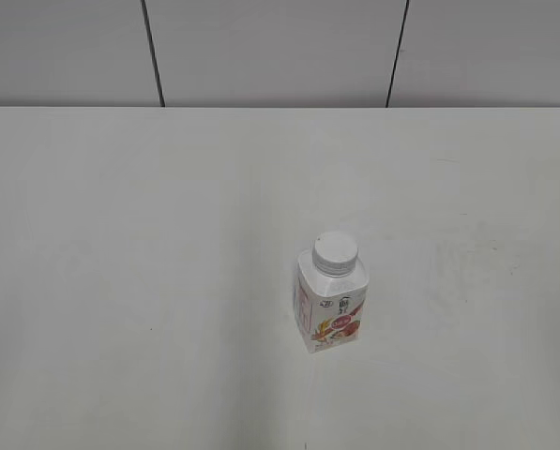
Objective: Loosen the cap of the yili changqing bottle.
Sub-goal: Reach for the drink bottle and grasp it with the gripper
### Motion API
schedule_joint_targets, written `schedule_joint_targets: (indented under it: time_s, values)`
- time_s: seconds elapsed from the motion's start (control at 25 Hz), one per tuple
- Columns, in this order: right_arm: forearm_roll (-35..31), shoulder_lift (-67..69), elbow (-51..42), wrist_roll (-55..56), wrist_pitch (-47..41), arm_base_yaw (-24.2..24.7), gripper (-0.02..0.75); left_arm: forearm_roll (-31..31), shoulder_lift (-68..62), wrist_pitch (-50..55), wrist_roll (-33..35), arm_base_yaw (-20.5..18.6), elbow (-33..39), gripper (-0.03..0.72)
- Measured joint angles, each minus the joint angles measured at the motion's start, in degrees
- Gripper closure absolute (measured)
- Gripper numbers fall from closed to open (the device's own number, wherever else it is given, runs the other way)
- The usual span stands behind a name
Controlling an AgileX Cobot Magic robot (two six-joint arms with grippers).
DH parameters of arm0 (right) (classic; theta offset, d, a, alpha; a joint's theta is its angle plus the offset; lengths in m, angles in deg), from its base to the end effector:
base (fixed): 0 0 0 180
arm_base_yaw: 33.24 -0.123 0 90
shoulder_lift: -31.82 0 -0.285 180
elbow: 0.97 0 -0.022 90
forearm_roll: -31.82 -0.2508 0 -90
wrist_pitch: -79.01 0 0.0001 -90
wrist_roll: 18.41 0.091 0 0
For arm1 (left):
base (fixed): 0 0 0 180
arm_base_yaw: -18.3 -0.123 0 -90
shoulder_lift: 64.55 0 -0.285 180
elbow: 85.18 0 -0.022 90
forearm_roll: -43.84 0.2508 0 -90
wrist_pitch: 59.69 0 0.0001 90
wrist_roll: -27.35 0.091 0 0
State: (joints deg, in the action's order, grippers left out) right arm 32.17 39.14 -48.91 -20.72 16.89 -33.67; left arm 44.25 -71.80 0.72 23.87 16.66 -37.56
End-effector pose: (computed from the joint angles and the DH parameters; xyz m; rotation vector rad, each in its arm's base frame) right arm -0.0084 -0.0006 0.2784 -0.0485 2.0482 -0.0278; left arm -0.0080 0.0003 0.2823 -0.0903 2.0100 -0.0120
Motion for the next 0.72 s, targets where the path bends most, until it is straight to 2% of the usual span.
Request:
schedule_joint_targets:
  time_s: [0.72]
  values:
    - [0.0, 0.0, 0.0, 0.0, 0.0, 0.0, 0.155, 0.2, 0.0, 0.0, 0.0, 0.0, 0.0, 0.159]
